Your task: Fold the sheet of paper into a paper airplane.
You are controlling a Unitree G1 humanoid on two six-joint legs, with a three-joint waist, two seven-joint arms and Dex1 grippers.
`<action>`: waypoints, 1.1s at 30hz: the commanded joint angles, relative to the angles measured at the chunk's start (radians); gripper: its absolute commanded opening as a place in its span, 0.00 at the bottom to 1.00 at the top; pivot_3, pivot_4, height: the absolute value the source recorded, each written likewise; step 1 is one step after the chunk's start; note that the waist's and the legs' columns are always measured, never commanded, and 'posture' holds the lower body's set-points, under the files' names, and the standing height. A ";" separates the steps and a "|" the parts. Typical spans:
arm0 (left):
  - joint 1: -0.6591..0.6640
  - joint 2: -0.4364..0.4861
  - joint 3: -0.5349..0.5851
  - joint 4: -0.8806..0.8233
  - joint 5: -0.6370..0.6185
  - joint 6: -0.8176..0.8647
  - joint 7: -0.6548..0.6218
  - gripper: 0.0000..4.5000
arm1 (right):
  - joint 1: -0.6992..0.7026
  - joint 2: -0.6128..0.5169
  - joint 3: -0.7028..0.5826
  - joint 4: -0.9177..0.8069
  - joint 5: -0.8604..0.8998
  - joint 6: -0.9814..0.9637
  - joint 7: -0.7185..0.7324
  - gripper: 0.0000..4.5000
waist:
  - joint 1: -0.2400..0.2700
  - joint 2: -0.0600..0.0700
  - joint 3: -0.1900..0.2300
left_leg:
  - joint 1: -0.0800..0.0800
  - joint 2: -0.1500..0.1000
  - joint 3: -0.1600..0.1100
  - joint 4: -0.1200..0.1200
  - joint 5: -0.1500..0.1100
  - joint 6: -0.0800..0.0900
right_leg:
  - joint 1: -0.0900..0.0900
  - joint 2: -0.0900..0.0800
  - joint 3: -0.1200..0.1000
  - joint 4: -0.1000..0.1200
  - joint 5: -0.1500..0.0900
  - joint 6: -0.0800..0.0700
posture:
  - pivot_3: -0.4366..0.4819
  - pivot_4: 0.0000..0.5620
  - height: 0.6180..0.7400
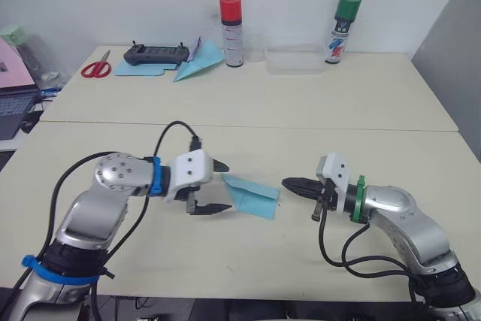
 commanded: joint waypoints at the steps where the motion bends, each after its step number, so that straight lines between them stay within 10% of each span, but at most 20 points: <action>1: 0.060 0.015 0.141 -0.094 -0.133 0.059 0.039 1.00 | -0.015 -0.022 -0.003 -0.036 0.039 -0.014 0.061 0.28 | 0.001 0.000 0.000 | 0.000 0.000 0.000 0.000 0.000 0.000 | 0.000 0.000 0.000 0.000 0.000 0.000 | 0.48 0.27 1.00; 8: 0.318 0.068 0.288 -0.201 -0.225 0.116 0.081 1.00 | -0.019 -0.032 0.037 -0.020 -0.016 -0.078 0.077 0.84 | -0.003 0.000 0.000 | 0.001 0.001 0.000 -0.001 0.000 0.000 | 0.000 -0.001 0.000 0.000 0.000 -0.001 | 0.48 0.27 1.00; 20: 0.374 0.083 0.318 -0.138 -0.215 0.061 0.175 1.00 | -0.101 0.157 0.224 0.207 -0.243 -0.296 -0.019 0.84 | 0.000 0.000 0.000 | 0.001 0.001 0.001 -0.001 0.000 0.000 | 0.000 -0.001 0.000 0.001 -0.001 -0.002 | 0.48 0.27 1.00; 33: 0.326 0.079 0.244 -0.147 -0.231 0.057 0.209 1.00 | -0.091 0.161 0.217 0.233 -0.255 -0.369 -0.001 0.00 | 0.001 0.000 0.000 | 0.001 0.001 0.000 -0.001 0.000 -0.001 | 0.000 -0.001 -0.001 0.001 -0.002 -0.003 | 0.48 0.27 1.00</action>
